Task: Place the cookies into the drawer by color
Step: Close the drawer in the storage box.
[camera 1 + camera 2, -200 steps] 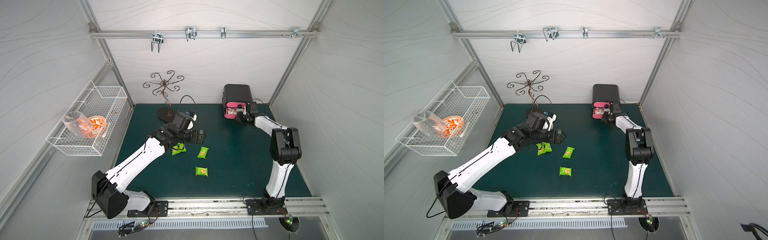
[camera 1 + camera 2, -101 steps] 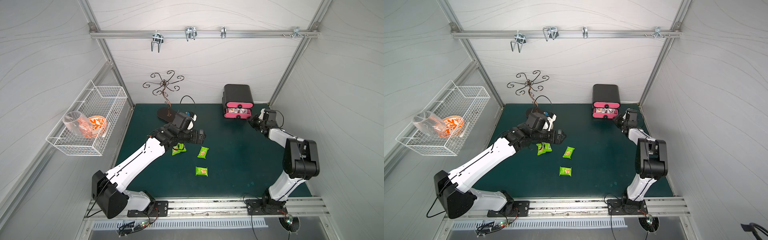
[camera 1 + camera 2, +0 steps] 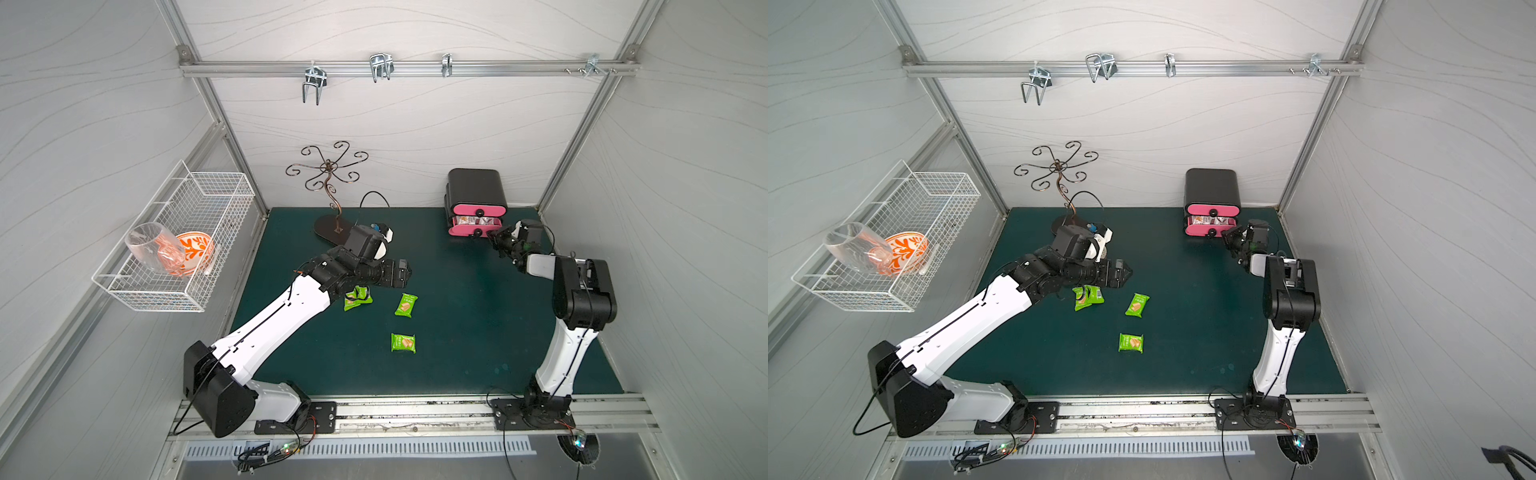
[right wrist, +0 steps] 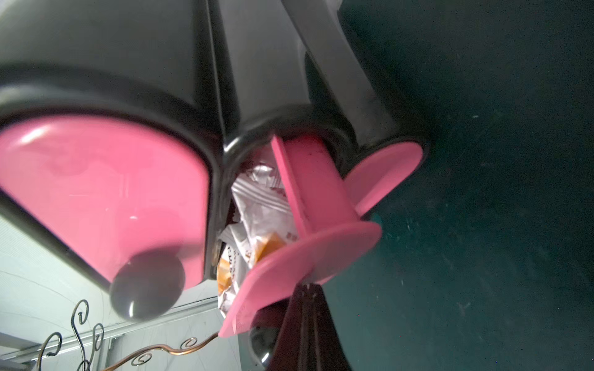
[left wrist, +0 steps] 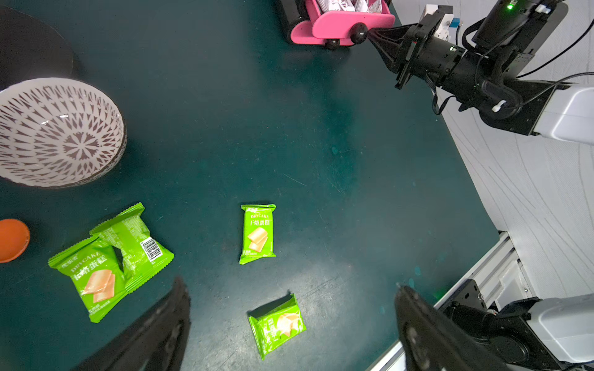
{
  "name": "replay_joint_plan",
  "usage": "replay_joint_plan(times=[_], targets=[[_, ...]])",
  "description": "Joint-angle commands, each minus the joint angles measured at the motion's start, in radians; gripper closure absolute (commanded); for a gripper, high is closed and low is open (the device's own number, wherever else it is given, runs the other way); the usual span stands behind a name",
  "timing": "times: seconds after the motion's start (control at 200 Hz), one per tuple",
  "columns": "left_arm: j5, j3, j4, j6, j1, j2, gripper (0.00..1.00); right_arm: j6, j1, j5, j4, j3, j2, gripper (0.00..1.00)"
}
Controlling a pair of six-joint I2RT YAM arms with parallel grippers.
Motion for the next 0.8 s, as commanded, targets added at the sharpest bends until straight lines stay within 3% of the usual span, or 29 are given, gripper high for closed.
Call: replay_joint_plan(times=[0.0,0.345,0.53,0.675,0.795], targets=[[0.003,0.013,0.026,0.017,0.008,0.001,0.01,0.051,0.019,-0.001,0.072,0.048,0.034,1.0],[-0.002,0.018,0.016,0.022,0.011,-0.001,0.01,0.071,0.049,0.033,0.026,0.185,0.141,1.0],[-0.011,0.013,0.013,0.02,0.013,-0.01,0.01,0.046,0.046,0.013,0.018,0.134,0.093,0.99],[-0.012,0.012,0.015,0.018,0.014,-0.014,0.01,0.061,0.044,0.022,0.036,-0.023,-0.012,0.81],[-0.004,0.017,0.018,0.014,0.014,-0.011,0.01,0.111,0.044,0.004,0.09,-0.089,-0.004,0.71]])
